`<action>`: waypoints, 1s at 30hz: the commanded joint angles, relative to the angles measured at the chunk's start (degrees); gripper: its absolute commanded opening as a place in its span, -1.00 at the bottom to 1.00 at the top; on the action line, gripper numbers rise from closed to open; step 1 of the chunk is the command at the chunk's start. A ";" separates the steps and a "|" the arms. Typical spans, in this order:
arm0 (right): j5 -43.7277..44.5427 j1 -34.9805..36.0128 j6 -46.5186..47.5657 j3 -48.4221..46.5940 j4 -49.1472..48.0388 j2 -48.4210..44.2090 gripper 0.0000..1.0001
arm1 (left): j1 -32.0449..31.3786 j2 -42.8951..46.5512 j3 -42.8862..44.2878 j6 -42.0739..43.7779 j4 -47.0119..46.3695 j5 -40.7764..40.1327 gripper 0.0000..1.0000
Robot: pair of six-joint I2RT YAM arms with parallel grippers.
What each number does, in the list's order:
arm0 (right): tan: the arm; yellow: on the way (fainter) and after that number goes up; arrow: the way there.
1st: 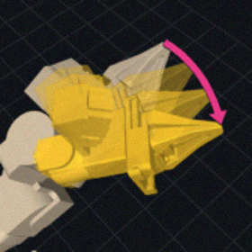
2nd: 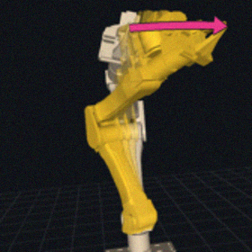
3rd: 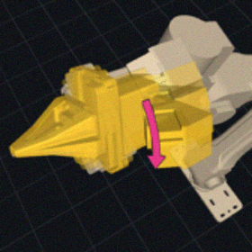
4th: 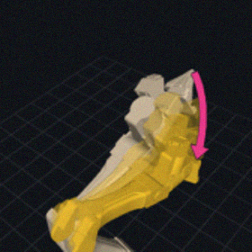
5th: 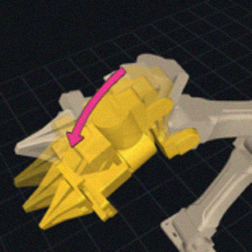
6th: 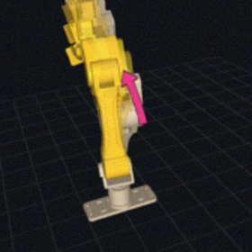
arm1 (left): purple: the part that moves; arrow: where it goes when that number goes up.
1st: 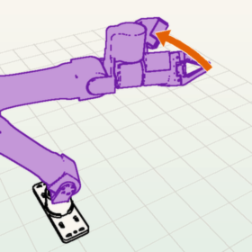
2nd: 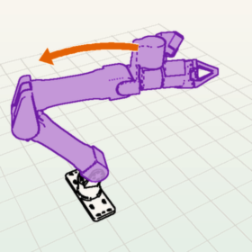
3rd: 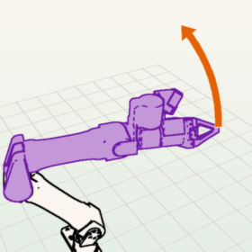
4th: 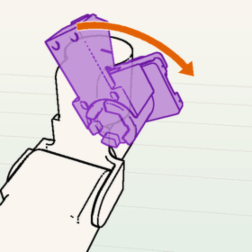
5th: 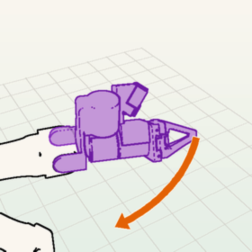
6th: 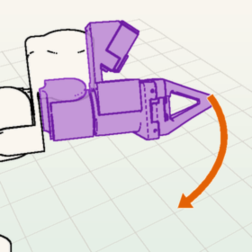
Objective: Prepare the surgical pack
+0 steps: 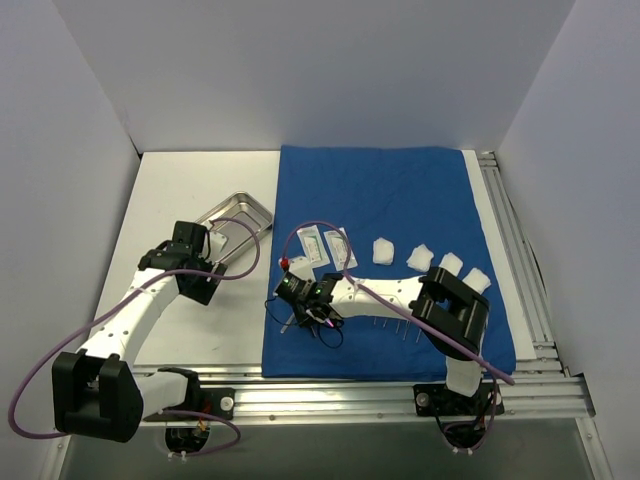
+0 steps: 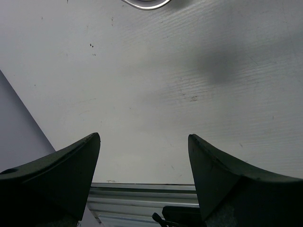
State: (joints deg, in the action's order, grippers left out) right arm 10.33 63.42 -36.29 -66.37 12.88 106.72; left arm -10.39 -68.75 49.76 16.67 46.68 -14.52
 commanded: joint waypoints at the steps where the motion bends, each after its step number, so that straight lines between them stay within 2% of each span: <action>1: 1.80 -0.14 -1.76 0.45 3.46 -2.91 -1.00 | 0.37 1.78 1.48 -0.67 -1.68 0.64 0.69; 8: 3.29 -0.14 -3.34 -0.60 2.94 -8.27 -1.00 | 0.55 2.30 1.57 -0.84 -1.76 0.38 0.69; 13: 4.00 -1.62 -4.05 -1.83 0.04 -12.76 -1.00 | 2.74 3.18 1.75 -1.55 -3.17 -2.61 0.69; 17: -0.47 -5.58 -3.96 -5.69 -10.73 -12.33 -1.00 | 6.34 4.15 2.80 -2.51 -4.40 -4.81 0.71; 20: -3.82 -7.86 -5.54 -12.01 -18.56 -8.12 -1.00 | 9.93 4.33 4.12 -3.30 -4.75 -5.16 0.75; 24: -2.25 -8.49 -10.80 -23.17 -26.75 2.86 -1.00 | 15.57 3.98 5.96 -4.45 -4.67 -3.15 0.78; 29: 3.27 -8.75 -27.93 -30.30 -45.89 16.03 -1.00 | 17.25 4.33 6.41 -4.36 -4.23 -2.44 0.78; 30: 4.51 -8.66 -29.87 -32.23 -46.37 18.42 -1.00 | 17.25 4.68 6.23 -4.27 -4.31 -2.35 0.78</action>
State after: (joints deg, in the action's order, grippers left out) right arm 9.72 54.43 -54.33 -94.80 -21.56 118.06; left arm 6.50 -65.56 54.19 13.47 43.86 -17.76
